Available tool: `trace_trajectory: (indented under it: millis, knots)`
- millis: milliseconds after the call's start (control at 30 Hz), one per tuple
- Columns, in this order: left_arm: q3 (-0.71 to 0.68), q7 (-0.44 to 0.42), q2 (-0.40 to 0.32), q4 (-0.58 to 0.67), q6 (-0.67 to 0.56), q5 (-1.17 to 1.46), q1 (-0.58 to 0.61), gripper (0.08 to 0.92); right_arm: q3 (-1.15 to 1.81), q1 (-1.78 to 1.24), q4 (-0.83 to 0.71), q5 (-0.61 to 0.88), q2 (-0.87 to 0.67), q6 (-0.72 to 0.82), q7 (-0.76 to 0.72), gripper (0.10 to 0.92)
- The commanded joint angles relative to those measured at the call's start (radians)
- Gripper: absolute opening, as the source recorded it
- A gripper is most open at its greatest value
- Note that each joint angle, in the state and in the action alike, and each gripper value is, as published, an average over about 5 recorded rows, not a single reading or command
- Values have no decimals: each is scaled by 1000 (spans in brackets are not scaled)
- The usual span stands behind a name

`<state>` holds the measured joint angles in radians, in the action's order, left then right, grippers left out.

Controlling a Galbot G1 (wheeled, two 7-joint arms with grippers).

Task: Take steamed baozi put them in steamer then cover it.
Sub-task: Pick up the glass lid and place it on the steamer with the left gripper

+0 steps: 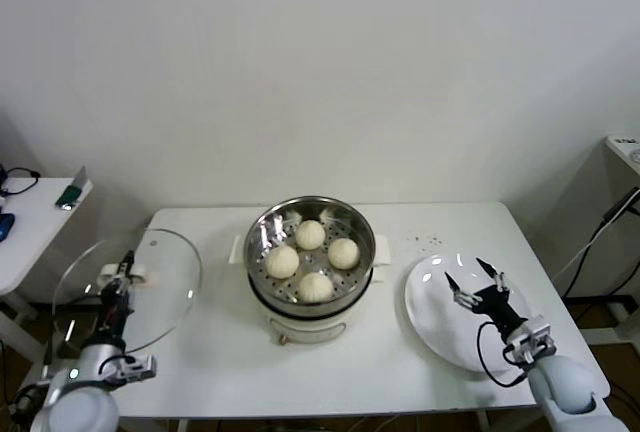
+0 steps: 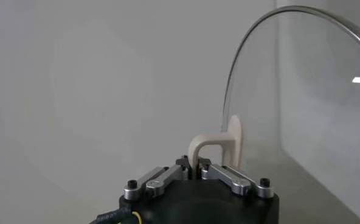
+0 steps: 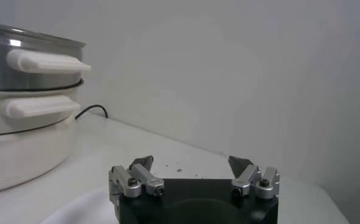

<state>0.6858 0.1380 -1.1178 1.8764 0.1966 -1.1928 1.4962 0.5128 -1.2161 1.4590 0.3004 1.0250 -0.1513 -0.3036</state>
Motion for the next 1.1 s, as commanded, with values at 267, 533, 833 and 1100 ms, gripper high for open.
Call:
trace_trajectory:
  millis: [267,533,833,1100]
  knots:
    - [-222,-68,224,327,327,173,-73,157,-58,59,-51,-22,-5,0,4,823]
    - [-535,-222,174,321,435,20,-296,157,-90,109,-101,-39,22,-3,2,823]
    - [-726,-380,-23,216,498,-127,-469,157,-114,147,-127,-50,47,-4,-1,823]
    - [-784,-451,-152,145,536,-210,-538,157,-102,142,-125,-70,53,-4,2,823]
